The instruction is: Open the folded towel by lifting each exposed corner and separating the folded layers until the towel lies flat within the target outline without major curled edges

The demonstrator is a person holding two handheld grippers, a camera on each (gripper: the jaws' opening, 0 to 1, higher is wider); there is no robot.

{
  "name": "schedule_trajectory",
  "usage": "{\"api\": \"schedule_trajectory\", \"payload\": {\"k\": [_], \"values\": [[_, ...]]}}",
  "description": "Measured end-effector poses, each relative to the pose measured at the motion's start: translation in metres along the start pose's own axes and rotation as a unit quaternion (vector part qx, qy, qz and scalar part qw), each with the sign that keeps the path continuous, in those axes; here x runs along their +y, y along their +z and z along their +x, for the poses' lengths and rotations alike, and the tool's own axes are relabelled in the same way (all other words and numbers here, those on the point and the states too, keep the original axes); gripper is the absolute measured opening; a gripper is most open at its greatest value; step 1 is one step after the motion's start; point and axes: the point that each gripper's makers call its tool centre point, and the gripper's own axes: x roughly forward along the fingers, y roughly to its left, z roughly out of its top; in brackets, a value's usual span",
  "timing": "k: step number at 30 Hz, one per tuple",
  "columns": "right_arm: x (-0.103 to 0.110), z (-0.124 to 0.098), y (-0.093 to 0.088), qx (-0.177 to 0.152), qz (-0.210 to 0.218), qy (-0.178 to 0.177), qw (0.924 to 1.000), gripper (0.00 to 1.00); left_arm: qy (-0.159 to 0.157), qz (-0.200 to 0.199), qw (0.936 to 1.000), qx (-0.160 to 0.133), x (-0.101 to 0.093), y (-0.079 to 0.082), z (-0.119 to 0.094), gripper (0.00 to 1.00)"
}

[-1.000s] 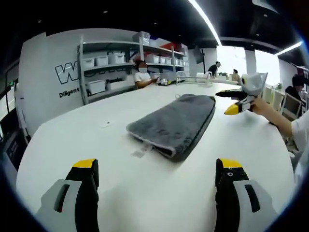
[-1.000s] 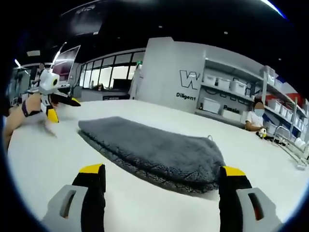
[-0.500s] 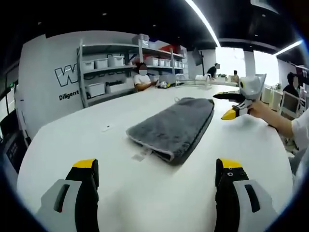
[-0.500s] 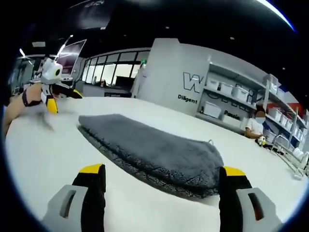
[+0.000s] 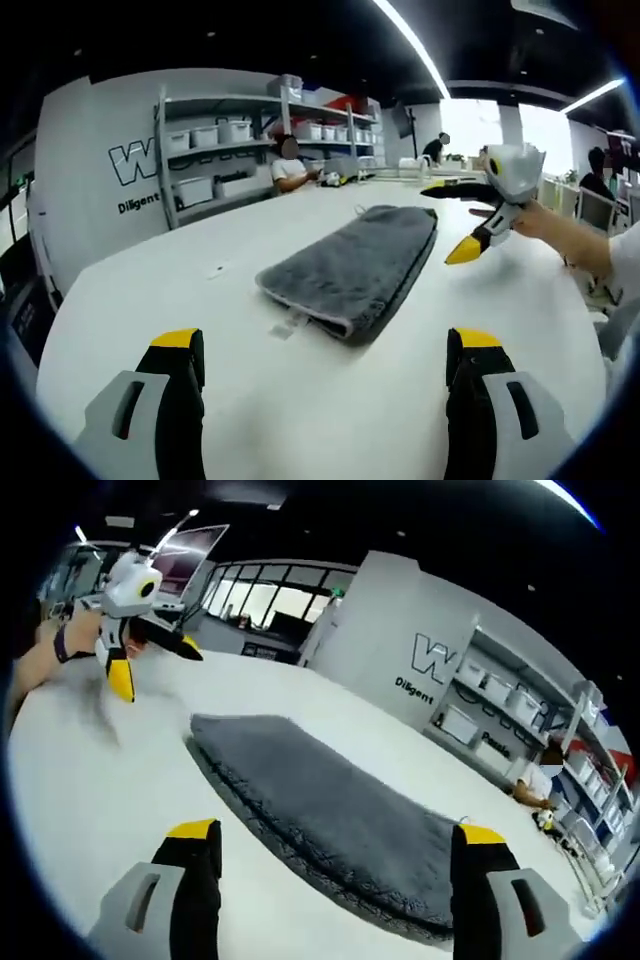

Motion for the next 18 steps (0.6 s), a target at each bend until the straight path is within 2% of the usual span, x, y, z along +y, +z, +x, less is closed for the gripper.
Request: {"api": "schedule_trajectory", "payload": {"k": [7, 12, 18], "values": [[0.033, 0.027, 0.023, -0.001, -0.037, 0.031, 0.9988, 0.94, -0.006, 0.007, 0.9999, 0.014, -0.005, -0.006, 0.003, 0.99], [0.059, 0.051, 0.033, -0.001, -0.05, 0.064, 0.9967, 0.92, -0.012, 0.014, 0.9998, 0.006, -0.011, -0.001, 0.0, 0.99], [0.079, 0.069, 0.041, -0.001, -0.072, 0.078, 0.9943, 0.85, -0.011, 0.017, 0.9998, -0.001, -0.012, 0.004, -0.003, 0.99]]}}
